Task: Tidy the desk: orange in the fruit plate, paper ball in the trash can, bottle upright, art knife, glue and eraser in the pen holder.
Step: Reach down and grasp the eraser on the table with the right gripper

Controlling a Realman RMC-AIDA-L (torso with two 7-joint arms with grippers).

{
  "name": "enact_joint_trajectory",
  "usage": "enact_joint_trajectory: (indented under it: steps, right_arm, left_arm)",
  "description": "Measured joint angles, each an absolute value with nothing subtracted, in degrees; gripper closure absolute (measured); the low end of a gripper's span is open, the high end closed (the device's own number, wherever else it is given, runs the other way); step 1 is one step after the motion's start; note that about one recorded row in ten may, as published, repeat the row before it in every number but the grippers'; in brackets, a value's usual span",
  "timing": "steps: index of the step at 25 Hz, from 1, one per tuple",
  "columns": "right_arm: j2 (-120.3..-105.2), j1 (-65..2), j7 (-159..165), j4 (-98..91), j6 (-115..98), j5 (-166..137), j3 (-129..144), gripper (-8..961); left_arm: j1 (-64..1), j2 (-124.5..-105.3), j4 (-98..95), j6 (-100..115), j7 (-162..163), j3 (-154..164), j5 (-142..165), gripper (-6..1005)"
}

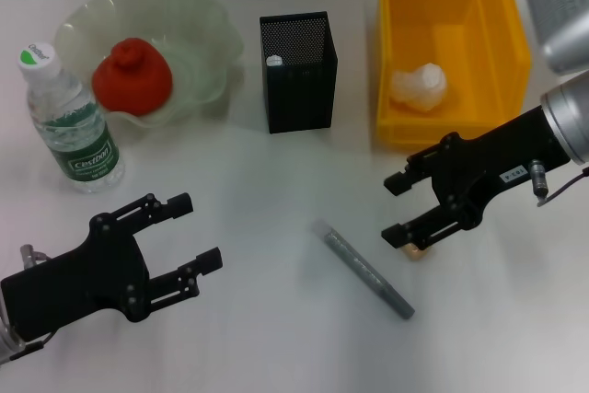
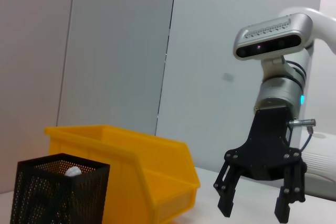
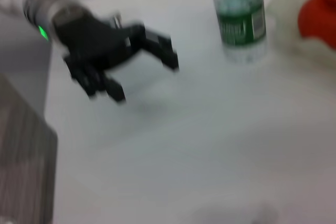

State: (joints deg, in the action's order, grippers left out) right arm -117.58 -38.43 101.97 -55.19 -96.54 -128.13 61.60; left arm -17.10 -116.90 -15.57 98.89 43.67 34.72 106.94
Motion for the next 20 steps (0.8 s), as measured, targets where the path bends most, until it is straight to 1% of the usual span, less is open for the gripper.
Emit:
enact_joint_trajectory:
  steps: [1, 2, 5, 14, 20]
  right_arm:
    - [-117.94, -38.90, 102.72, -56.12, -96.81, -130.35, 61.62, 193]
    - [-118.73, -39.71, 104.17, -57.93, -97.01, -134.53, 61.80, 193]
    - [-119.13, -40.44, 105.42, -59.02, -97.03, -137.49, 62.63, 193]
    - [-119.18, -43.35, 108.84, -59.25, -95.98, -143.40, 69.05, 194]
    - [-119.19, -43.55, 108.88, -59.02, -94.38, -143.56, 72.67, 195]
  left_arm:
    - [-17.11, -116.89, -15.58, 98.90, 43.67, 34.73, 107.05, 241]
    - [-17.13, -116.87, -15.60, 98.94, 43.68, 34.76, 107.18, 241]
    - [-17.14, -116.80, -15.64, 98.98, 43.68, 34.93, 107.31, 241]
    - [-17.11, -116.96, -15.65, 98.83, 43.69, 34.87, 107.32, 241]
    - [-16.97, -116.98, -15.65, 98.84, 43.69, 34.73, 107.32, 241]
